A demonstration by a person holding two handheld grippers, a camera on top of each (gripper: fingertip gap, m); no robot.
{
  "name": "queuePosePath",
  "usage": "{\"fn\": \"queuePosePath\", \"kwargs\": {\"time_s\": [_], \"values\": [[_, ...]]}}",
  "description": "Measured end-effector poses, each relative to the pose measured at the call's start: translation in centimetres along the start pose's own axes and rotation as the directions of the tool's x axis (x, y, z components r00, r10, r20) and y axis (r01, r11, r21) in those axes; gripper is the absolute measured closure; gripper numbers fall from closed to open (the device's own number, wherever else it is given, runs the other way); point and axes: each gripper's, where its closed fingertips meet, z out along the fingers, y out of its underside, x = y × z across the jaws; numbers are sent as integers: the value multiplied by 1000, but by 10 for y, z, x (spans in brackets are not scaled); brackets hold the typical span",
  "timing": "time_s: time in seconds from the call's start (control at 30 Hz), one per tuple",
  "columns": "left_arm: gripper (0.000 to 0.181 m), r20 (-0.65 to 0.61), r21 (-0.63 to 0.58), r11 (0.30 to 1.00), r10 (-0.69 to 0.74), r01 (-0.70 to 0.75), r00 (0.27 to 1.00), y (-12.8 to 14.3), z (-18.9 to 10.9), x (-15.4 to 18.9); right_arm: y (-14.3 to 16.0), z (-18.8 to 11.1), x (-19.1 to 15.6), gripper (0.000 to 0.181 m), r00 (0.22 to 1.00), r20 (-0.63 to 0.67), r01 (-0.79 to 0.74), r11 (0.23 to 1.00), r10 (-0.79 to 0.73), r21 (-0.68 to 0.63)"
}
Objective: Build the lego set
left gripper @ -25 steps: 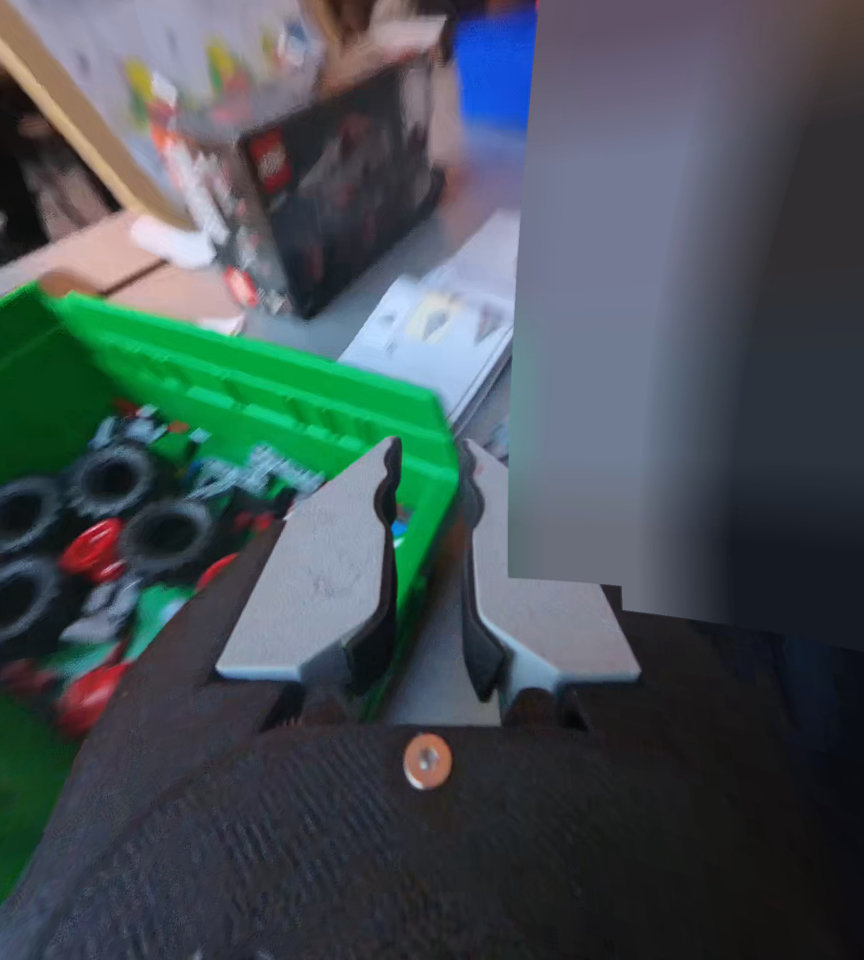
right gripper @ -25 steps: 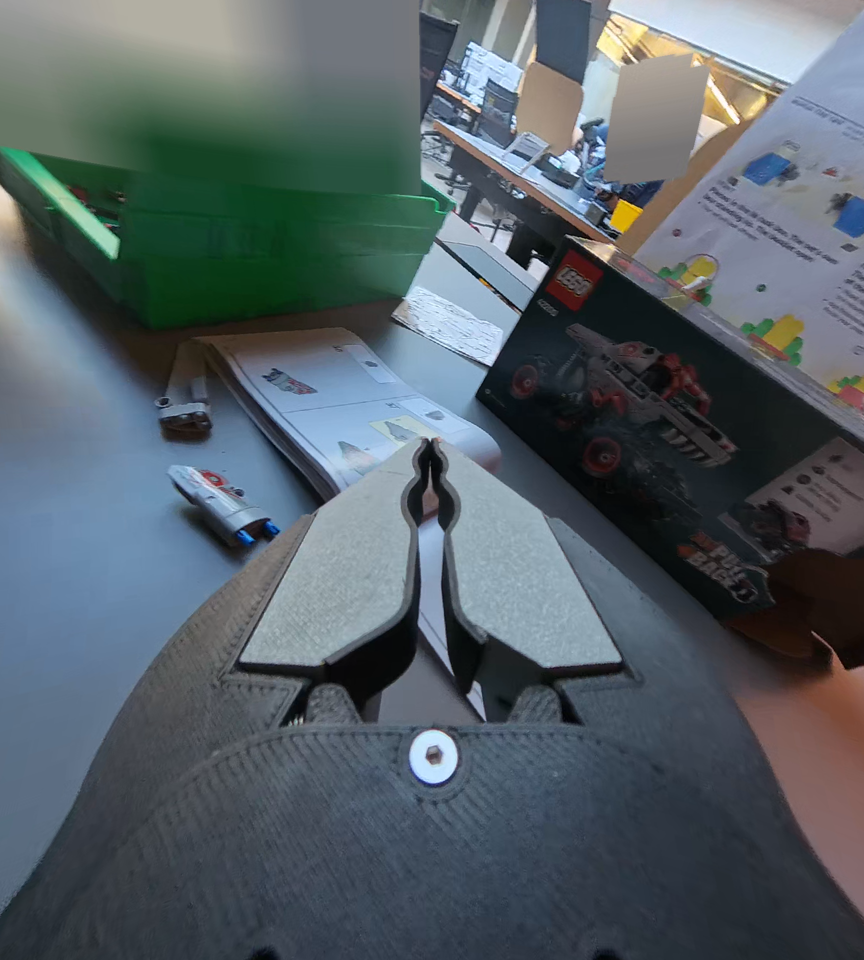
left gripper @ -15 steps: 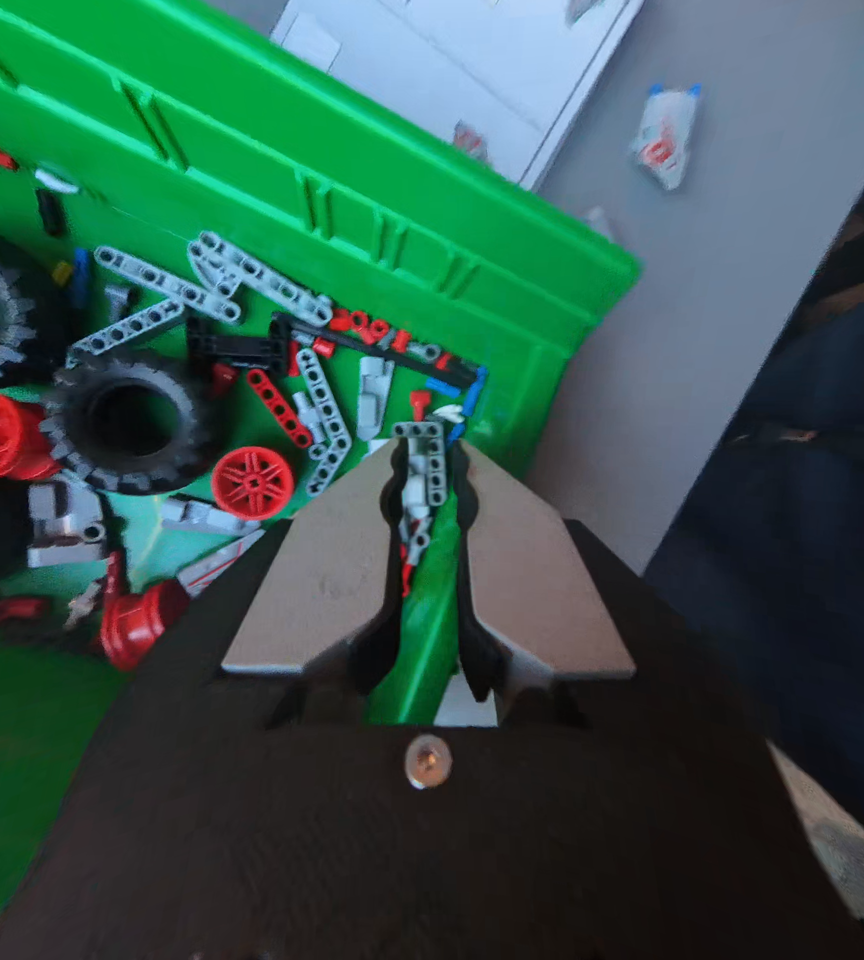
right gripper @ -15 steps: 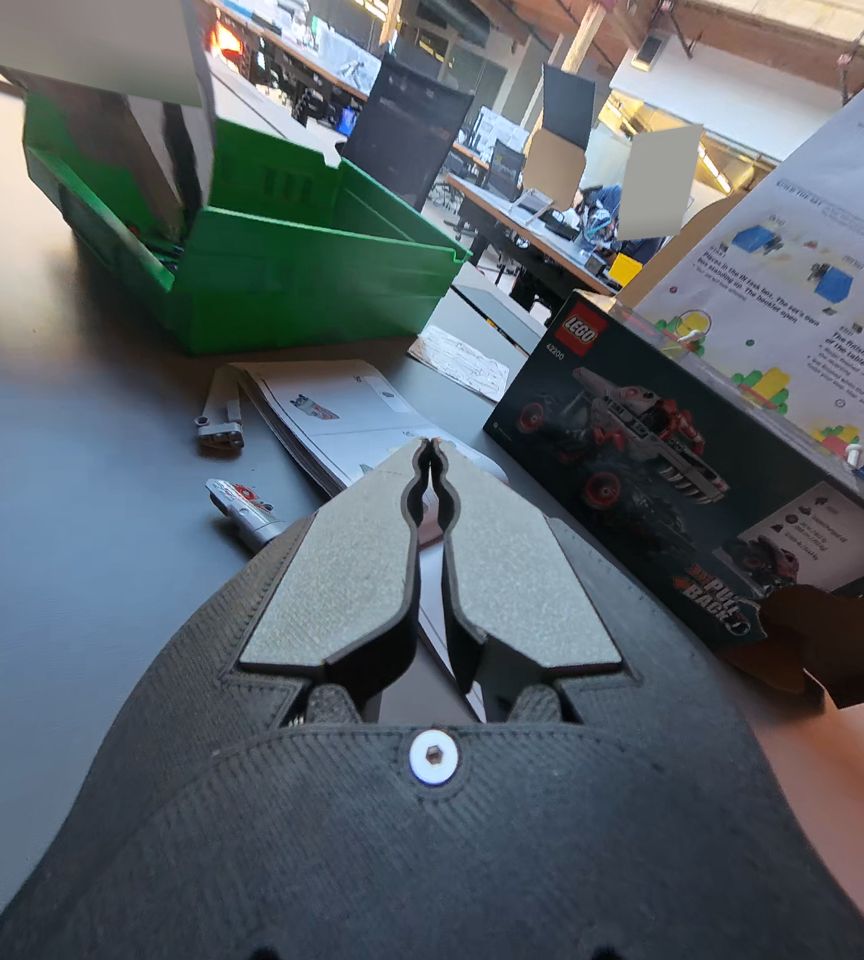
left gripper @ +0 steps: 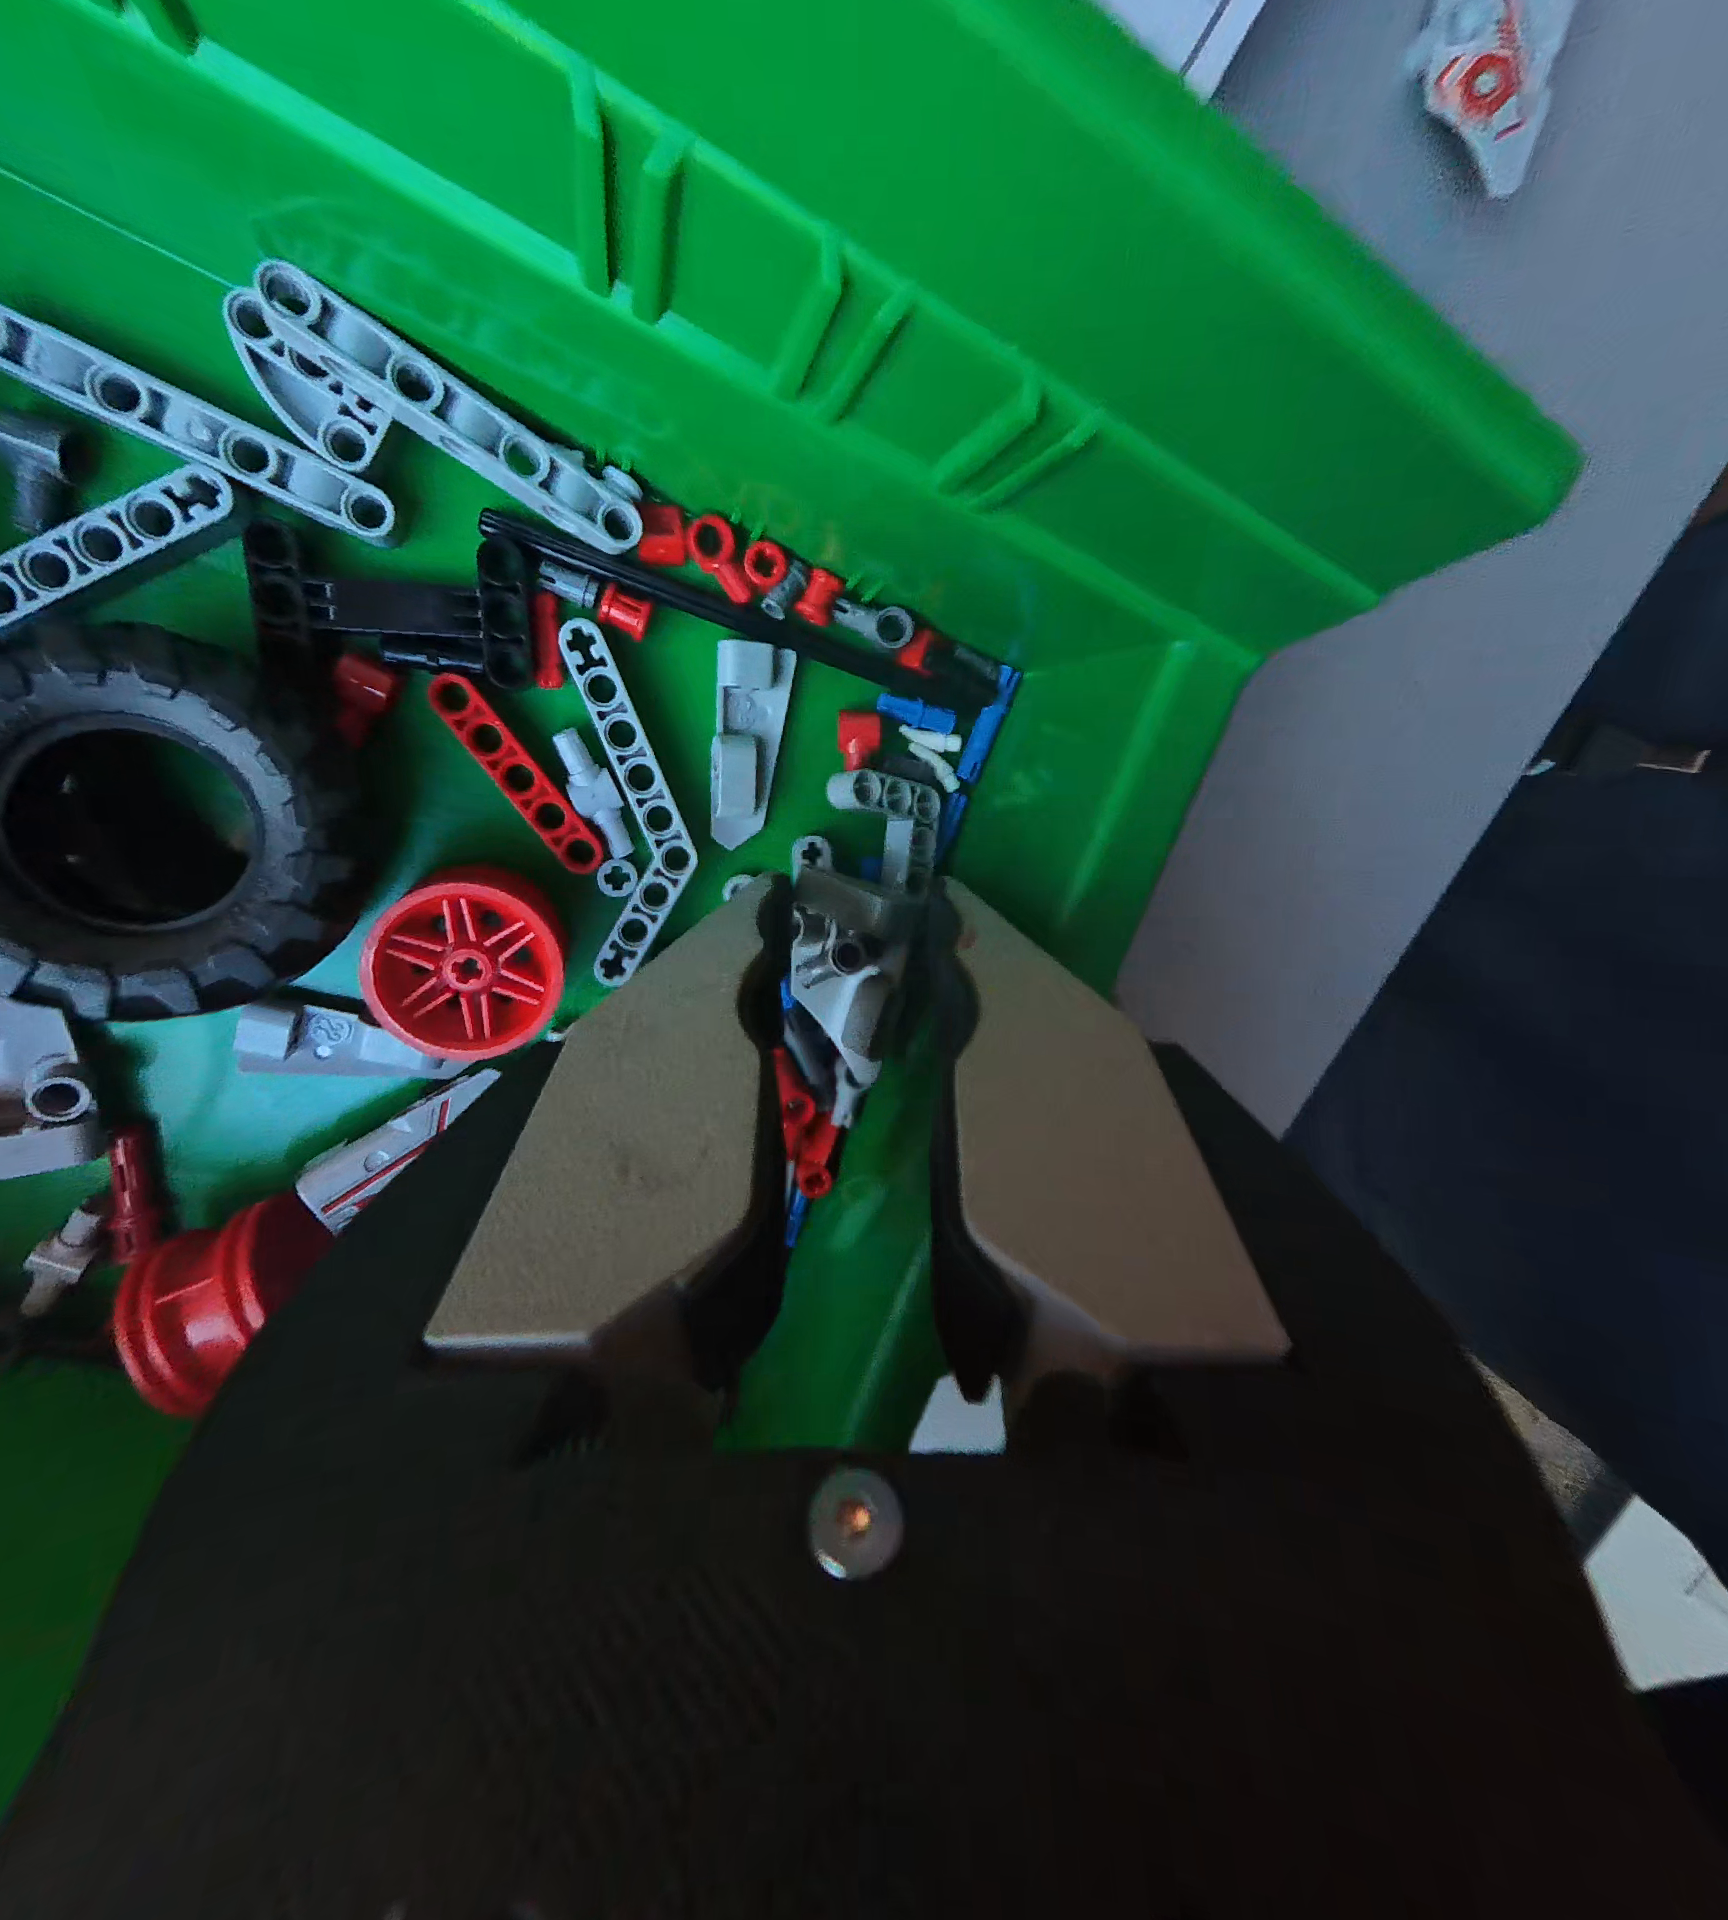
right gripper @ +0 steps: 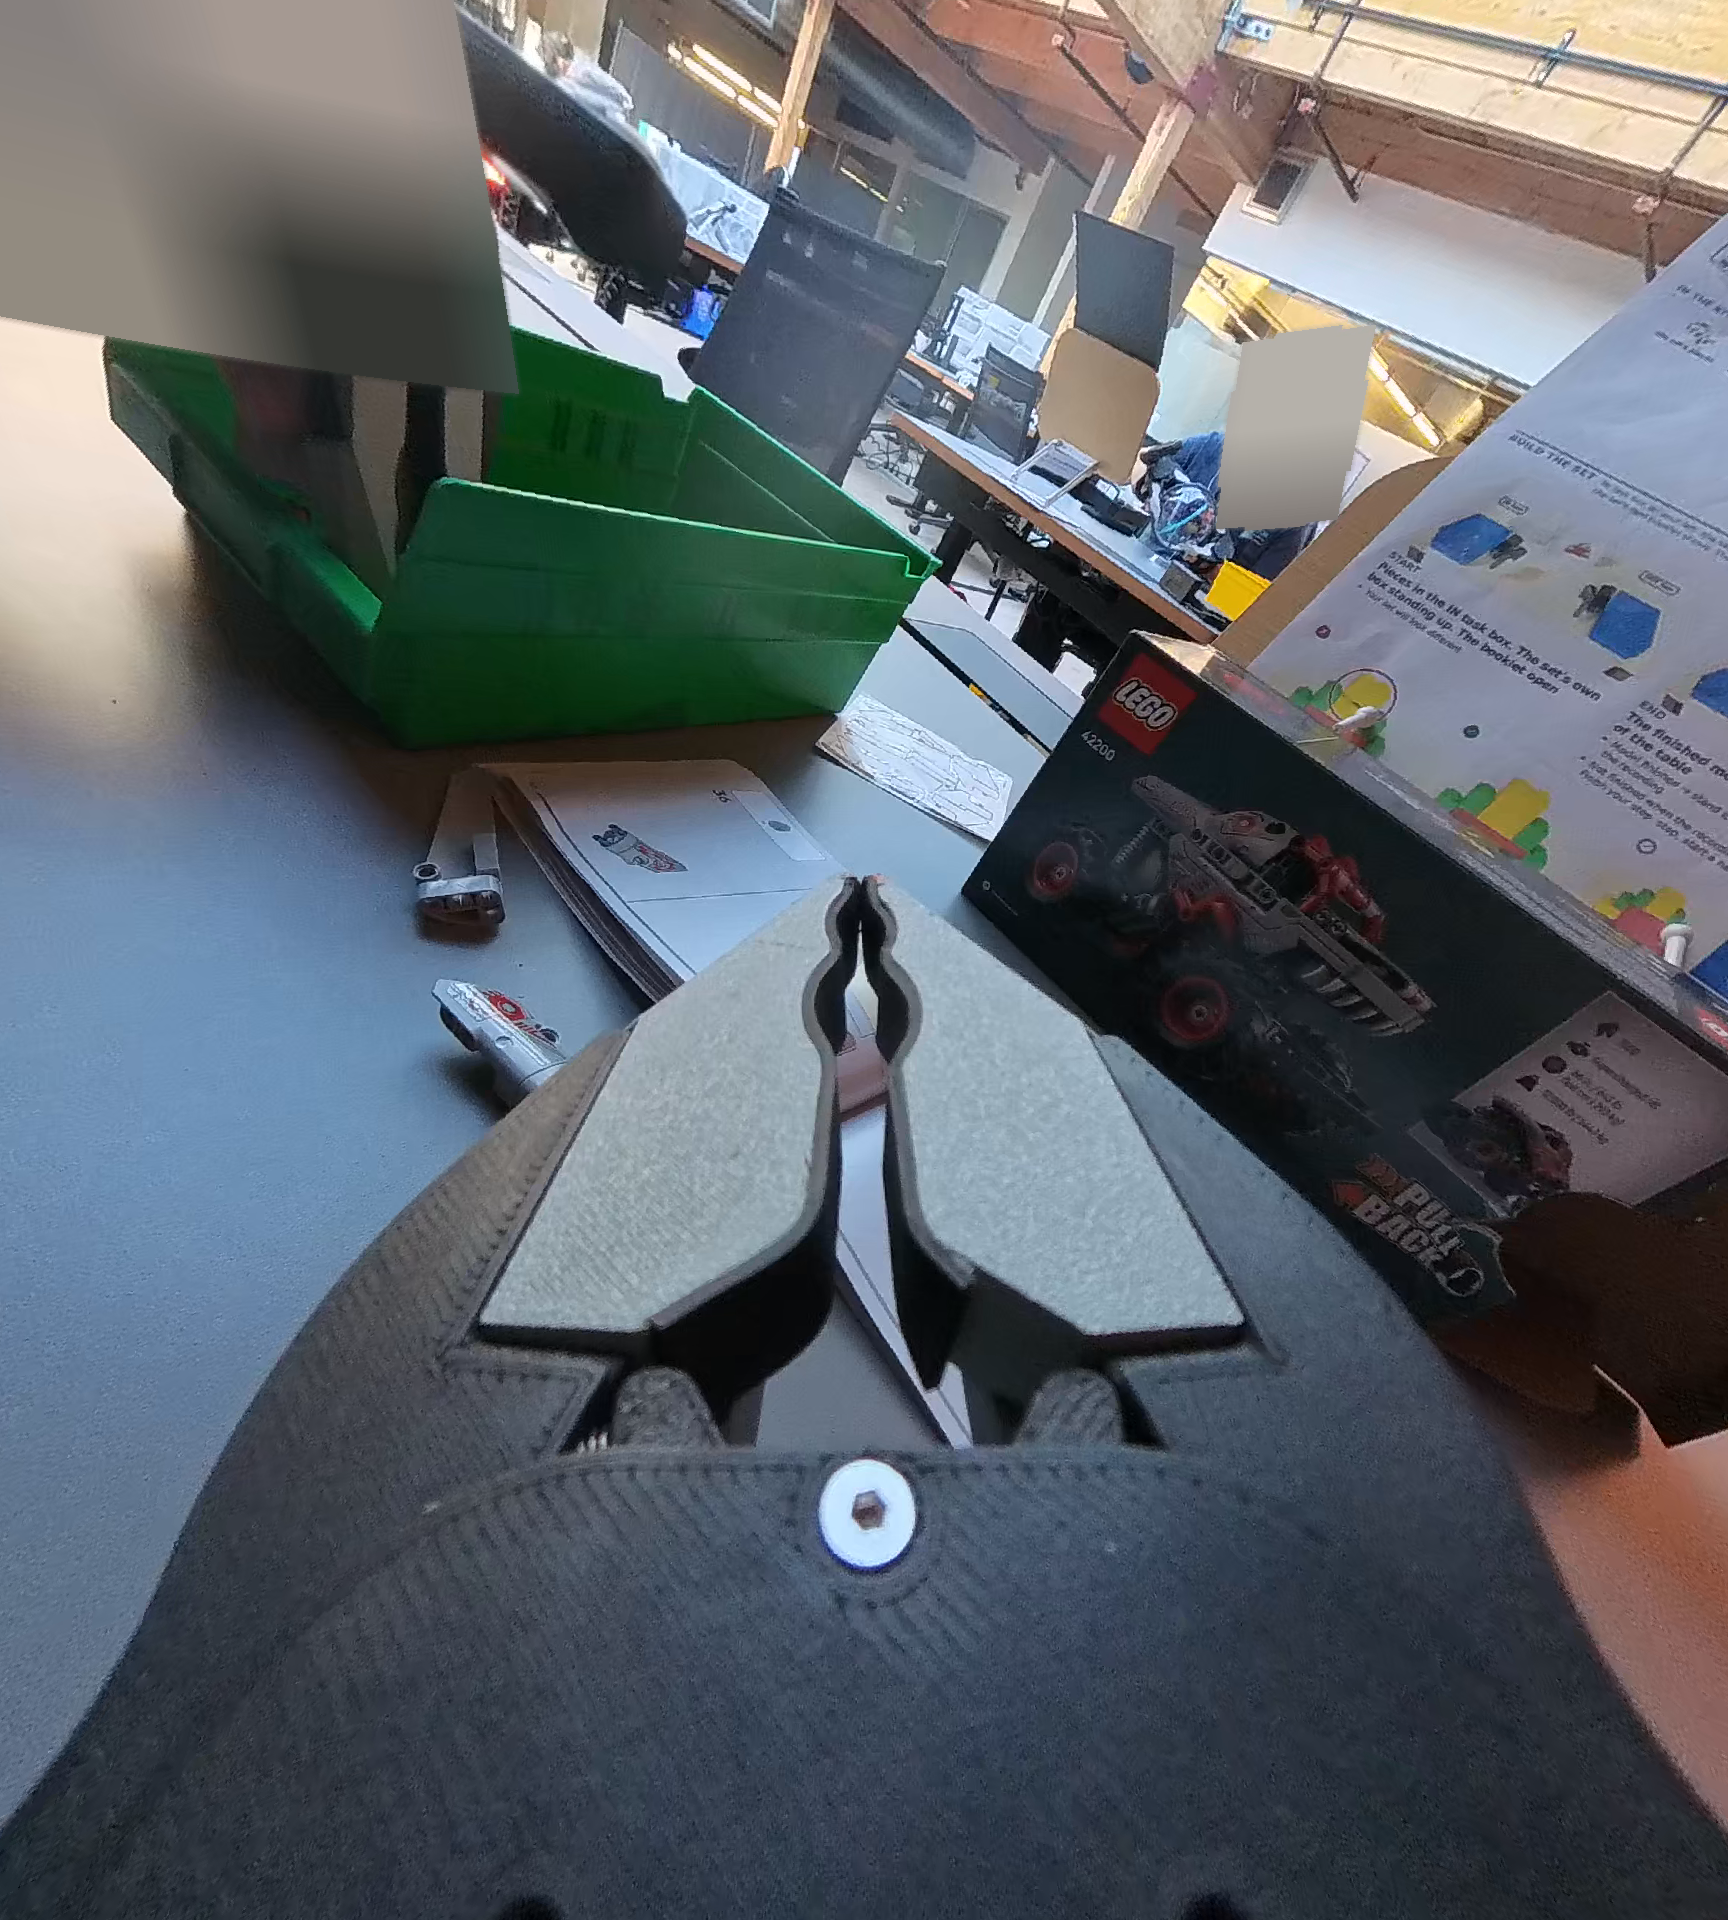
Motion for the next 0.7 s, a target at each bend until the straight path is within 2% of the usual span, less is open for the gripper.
{"fn": "queuePosePath", "kwargs": {"time_s": [0.23, 0.53, 0.63, 0.7], "values": [[159, 62, 84, 995, 51, -56, 997, -9, -31, 0, 1, 1, -1, 181, 1000, 3, 7, 1000, -7, -8], [159, 142, 256, 953, 130, -164, 981, -19, -54, 12, 2, 1, -3, 181, 1000, 2, 14, 1000, -14, -17], [159, 74, 409, 898, 147, -165, 986, -34, -72, 29, 3, 2, -3, 181, 1000, 0, 15, 1000, -15, -21], [159, -51, 574, 809, 191, -128, 980, -49, -93, 52, 3, 2, -3, 181, 1000, 3, 12, 1000, -12, -21]]}}
